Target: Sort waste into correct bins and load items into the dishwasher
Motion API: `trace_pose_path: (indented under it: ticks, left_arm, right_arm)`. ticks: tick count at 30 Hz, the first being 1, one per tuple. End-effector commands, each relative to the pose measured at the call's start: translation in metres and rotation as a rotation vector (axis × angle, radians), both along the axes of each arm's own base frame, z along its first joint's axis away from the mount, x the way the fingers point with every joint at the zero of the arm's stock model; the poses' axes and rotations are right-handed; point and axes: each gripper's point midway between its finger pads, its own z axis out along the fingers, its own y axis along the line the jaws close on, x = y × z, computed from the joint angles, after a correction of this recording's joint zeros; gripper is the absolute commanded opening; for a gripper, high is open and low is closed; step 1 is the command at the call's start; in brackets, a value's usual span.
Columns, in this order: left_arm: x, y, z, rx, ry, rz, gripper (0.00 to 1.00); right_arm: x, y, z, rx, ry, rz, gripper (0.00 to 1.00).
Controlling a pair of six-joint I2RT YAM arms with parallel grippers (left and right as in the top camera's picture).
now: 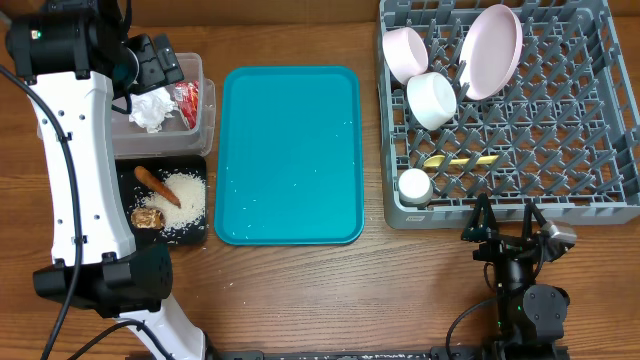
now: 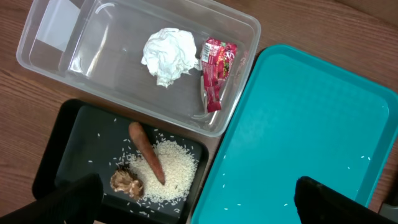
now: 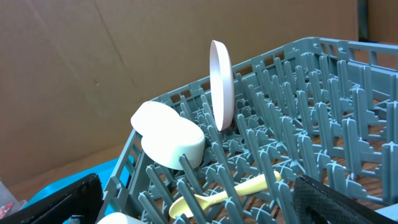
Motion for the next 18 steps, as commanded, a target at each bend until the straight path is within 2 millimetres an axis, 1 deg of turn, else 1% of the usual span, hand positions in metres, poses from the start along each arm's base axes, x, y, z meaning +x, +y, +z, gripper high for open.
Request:
trace_pose_path:
  ticks: [1, 17, 18]
  left_arm:
    - [-0.0018, -0.0036, 0.0041, -0.006, -0.012, -0.002, 1.0]
    - [-0.0019, -0.0036, 0.0043, -0.006, -0.013, -0.002, 1.0]
    - [-0.0032, -0.0038, 0.0072, -0.005, -0.02, -0.002, 1.0]
  right_arm:
    - [0.0, 0.0011, -0.0012, 0.0, -0.007, 0.007, 1.0]
    - [0.0, 0.0011, -0.0013, 0.0, -0.006, 0.007, 1.0]
    - [0.0, 0.0011, -0.0013, 0.0, -0.006, 0.007, 1.0]
